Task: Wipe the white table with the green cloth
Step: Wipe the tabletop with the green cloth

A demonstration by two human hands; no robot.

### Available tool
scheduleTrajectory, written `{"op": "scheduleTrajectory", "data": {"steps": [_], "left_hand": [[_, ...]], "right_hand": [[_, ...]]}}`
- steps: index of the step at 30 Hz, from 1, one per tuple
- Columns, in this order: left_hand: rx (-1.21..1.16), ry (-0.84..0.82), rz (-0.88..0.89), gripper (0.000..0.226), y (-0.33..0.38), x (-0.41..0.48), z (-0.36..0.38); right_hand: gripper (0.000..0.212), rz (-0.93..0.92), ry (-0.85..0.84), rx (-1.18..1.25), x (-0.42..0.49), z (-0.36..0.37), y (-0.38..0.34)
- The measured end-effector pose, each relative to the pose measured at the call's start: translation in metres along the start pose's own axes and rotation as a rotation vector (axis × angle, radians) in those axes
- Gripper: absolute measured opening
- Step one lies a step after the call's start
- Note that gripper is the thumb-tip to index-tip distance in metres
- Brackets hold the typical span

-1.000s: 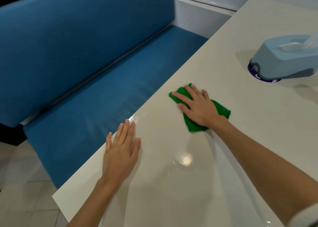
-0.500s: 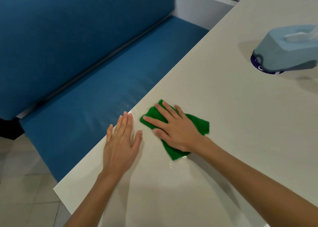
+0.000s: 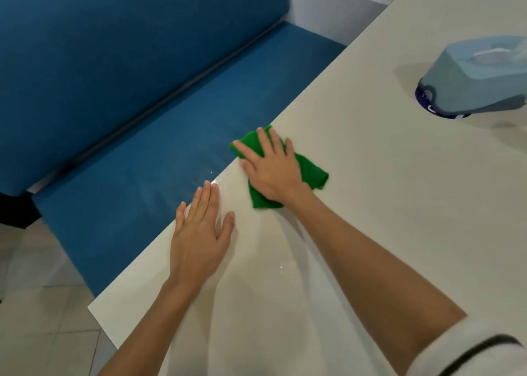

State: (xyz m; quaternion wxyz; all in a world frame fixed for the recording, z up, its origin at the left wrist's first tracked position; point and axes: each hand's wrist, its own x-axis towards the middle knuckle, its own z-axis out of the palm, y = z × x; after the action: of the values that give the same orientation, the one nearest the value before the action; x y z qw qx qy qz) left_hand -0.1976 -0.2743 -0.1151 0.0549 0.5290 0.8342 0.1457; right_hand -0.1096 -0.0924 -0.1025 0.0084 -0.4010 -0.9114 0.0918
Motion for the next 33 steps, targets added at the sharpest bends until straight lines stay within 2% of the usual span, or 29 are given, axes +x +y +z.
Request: {"op": "scheduleTrajectory", "data": {"steps": [3,5,7,12,16,18,23,25,28,30,33], "left_hand": [[-0.019,-0.012,0.003,0.067,-0.002,0.001,-0.001],[-0.022,-0.013,0.008,0.066,-0.002,0.000,-0.001],[-0.024,-0.010,0.004,0.066,-0.002,0.000,-0.001],[-0.014,0.003,-0.002,0.065,0.000,0.000,0.001],[-0.009,-0.004,-0.003,0.067,0.000,0.000,0.000],[-0.064,-0.006,-0.008,0.065,0.001,0.001,-0.001],[-0.338,0.073,-0.082,0.056,0.007,0.002,-0.011],[-0.387,0.118,-0.113,0.054,0.020,0.004,-0.014],[-0.371,0.148,-0.172,0.057,0.056,0.022,-0.014],[-0.308,0.087,-0.285,0.064,0.084,0.048,-0.005],[-0.211,-0.048,-0.527,0.074,0.122,0.090,0.013]], "right_hand": [[0.048,-0.195,0.000,-0.008,-0.041,0.004,-0.011],[0.049,-0.330,-0.029,-0.012,-0.070,0.004,0.007],[0.050,-0.380,-0.060,-0.036,-0.085,-0.004,0.041],[0.049,-0.106,-0.061,-0.037,-0.051,-0.021,0.099],[0.049,0.066,-0.021,-0.015,-0.011,-0.011,0.063],[0.050,0.050,-0.008,-0.001,-0.005,-0.004,0.033],[0.051,-0.141,0.002,0.043,-0.033,0.009,-0.032],[0.050,-0.201,-0.020,0.246,-0.042,0.004,-0.036],[0.046,-0.085,0.086,0.889,-0.049,-0.022,-0.017],[0.044,0.085,0.215,0.922,-0.054,-0.034,0.005],[0.046,0.261,0.250,0.731,-0.061,-0.035,0.042]]}}
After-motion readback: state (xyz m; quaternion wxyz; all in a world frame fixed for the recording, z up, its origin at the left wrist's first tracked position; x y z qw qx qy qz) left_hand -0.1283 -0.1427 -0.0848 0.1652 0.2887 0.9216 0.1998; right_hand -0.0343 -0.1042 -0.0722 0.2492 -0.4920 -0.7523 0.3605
